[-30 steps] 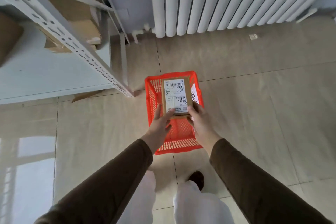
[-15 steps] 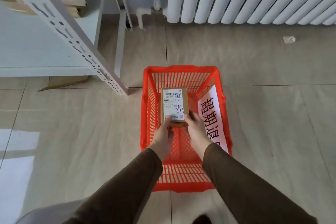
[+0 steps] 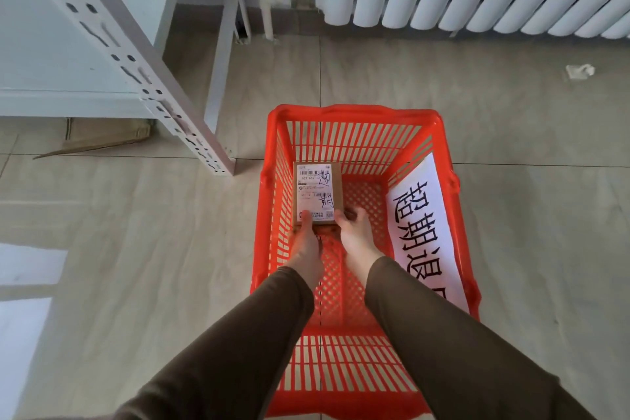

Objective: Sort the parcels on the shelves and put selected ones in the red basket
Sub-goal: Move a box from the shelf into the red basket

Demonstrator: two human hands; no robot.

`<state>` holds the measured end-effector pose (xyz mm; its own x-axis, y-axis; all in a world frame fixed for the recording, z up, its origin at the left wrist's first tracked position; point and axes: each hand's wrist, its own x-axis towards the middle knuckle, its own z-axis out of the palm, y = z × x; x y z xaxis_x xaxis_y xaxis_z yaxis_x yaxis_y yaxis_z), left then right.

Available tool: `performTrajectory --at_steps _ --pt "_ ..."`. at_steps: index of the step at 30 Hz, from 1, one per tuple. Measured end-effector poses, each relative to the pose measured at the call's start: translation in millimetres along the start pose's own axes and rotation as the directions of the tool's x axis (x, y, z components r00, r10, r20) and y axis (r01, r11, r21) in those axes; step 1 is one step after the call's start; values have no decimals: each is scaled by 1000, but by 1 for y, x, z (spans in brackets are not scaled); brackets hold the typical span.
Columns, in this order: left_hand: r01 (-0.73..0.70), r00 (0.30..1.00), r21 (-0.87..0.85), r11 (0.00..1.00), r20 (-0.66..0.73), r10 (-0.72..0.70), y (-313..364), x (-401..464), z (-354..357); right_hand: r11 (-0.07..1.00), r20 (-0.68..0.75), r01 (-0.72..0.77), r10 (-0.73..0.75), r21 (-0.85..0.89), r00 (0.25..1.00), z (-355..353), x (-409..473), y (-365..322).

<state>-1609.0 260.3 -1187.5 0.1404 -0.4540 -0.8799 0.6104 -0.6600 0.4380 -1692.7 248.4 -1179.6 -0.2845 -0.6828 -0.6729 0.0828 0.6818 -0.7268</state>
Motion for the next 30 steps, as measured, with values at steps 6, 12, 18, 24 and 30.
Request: performTrajectory --at_steps 6,12,18,24,30 --pt "-12 998 54 998 -55 15 -5 14 1 998 -21 -9 7 -65 1000 5 6 -1" --pt "25 998 133 991 -65 -17 -5 19 -5 992 -5 -15 15 -126 1000 3 6 3" --pt "22 1000 191 981 -2 -23 -2 2 -4 990 99 -31 45 -141 994 -12 -6 -5" --pt "8 997 230 973 75 -26 36 -77 -1 987 86 1 13 -162 996 -32 -67 -65" --pt "-50 988 214 976 154 17 123 -220 18 992 107 48 -36 -114 994 -41 -191 -188"
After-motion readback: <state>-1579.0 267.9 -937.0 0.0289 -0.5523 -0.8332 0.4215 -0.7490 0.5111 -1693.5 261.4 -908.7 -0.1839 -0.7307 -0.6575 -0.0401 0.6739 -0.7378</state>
